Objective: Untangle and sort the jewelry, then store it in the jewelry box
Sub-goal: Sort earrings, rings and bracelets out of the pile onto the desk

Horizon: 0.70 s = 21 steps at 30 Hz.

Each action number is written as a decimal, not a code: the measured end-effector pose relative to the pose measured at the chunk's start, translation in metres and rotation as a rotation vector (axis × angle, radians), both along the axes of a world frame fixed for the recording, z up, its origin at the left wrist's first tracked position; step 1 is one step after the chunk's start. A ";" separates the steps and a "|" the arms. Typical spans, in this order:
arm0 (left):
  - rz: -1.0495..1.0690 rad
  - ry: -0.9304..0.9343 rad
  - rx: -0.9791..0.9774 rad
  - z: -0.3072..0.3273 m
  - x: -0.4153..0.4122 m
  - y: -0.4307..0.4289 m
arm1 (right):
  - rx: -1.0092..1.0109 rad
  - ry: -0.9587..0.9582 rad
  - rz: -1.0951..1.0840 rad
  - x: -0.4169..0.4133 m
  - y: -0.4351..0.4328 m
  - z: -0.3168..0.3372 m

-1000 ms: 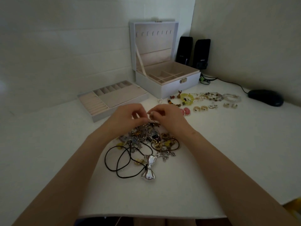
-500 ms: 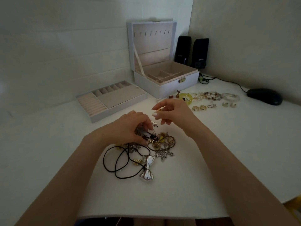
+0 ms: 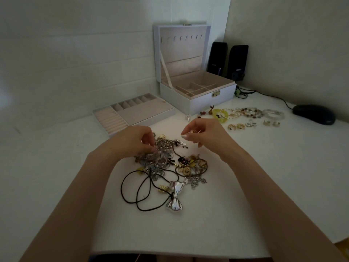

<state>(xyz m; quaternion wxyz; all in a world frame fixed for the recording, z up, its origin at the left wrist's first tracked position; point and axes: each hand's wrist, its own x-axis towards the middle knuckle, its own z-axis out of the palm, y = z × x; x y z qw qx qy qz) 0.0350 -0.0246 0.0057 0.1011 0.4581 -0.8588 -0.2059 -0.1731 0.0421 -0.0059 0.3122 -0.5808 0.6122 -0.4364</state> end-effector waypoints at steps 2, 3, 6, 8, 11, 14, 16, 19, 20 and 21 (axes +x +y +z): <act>-0.019 0.004 0.052 0.002 0.003 0.000 | 0.027 0.051 0.015 0.000 -0.001 0.000; -0.033 0.000 0.073 0.003 0.004 0.000 | 0.035 0.068 0.024 0.000 -0.001 0.001; -0.069 -0.007 0.168 0.008 0.008 0.000 | 0.026 0.081 0.019 0.000 -0.001 0.001; -0.078 -0.042 0.244 0.010 0.011 0.003 | 0.025 0.110 0.006 0.003 0.000 0.001; -0.022 -0.037 0.190 0.011 0.011 0.004 | 0.031 0.158 0.056 0.011 0.002 -0.001; 0.152 0.112 -0.081 0.012 0.013 -0.002 | 0.021 0.267 0.136 0.023 0.004 -0.005; 0.196 0.082 -0.113 0.012 0.017 -0.005 | 0.004 0.387 0.168 0.030 0.003 -0.010; 0.133 -0.062 0.050 0.009 0.021 -0.005 | -0.011 0.462 0.141 0.034 0.002 -0.012; 0.104 -0.075 0.101 0.009 0.021 -0.004 | -0.012 0.459 0.119 0.034 0.001 -0.012; 0.076 -0.061 0.142 0.011 0.021 -0.003 | -0.013 0.462 0.092 0.032 0.001 -0.012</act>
